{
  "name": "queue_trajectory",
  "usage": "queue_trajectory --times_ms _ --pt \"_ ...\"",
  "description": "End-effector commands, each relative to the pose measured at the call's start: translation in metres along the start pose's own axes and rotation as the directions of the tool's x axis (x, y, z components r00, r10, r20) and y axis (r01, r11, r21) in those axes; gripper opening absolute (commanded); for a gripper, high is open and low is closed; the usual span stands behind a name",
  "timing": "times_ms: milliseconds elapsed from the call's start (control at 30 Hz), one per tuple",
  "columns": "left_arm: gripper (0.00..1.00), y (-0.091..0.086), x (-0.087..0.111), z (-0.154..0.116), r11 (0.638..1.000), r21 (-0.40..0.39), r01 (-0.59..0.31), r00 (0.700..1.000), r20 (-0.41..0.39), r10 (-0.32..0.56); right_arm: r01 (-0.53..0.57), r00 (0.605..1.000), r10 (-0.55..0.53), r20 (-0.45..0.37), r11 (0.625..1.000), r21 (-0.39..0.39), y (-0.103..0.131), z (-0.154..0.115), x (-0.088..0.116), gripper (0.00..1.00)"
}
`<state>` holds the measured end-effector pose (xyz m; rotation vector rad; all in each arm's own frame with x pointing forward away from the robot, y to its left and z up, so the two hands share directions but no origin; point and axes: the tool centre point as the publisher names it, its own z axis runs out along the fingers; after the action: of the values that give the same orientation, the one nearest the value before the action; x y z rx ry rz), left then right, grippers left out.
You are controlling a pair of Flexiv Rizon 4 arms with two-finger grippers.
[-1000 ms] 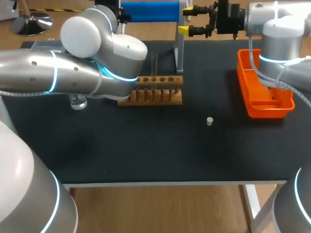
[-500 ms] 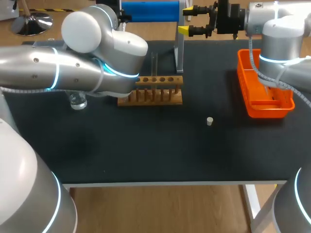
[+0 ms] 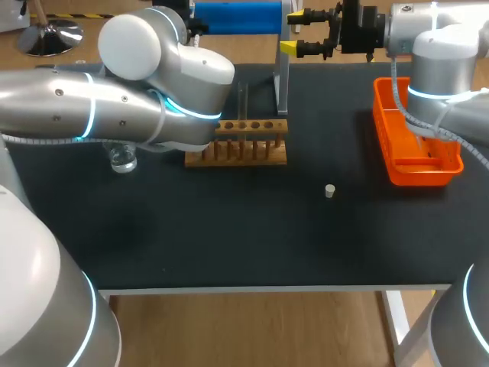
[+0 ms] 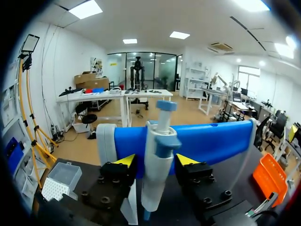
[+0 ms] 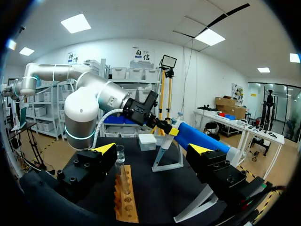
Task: Invert the test tube, pick up the pipette, mount the tip to pipette, aspirate from beaker and dispense into the tube, eject the tip, return the pipette, and cap with the stopper.
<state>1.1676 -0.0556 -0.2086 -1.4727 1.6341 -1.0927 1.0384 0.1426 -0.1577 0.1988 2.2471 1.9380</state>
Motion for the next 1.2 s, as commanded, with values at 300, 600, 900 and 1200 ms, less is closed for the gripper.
queue_trajectory --times_ms 300,600,900,1200 --pt "1.00 -0.011 0.006 -0.023 1.000 0.019 0.000 1.000 -0.002 0.000 -0.001 1.000 0.001 -0.003 1.000 0.003 0.000 -0.001 -0.001 1.00" --pt "1.00 -0.018 0.013 -0.064 0.998 0.053 -0.035 0.995 -0.097 0.040 -0.001 1.000 0.001 -0.003 1.000 0.003 0.000 -0.001 -0.001 1.00" --pt "1.00 -0.027 0.020 -0.111 0.969 0.174 -0.174 0.870 -0.433 0.234 -0.001 1.000 0.001 -0.003 1.000 0.003 0.000 -0.001 -0.001 1.00" --pt "1.00 -0.020 0.021 -0.138 0.921 0.258 -0.293 0.666 -0.636 0.390 -0.001 1.000 0.001 -0.003 1.000 0.003 0.000 -0.001 -0.001 1.00"
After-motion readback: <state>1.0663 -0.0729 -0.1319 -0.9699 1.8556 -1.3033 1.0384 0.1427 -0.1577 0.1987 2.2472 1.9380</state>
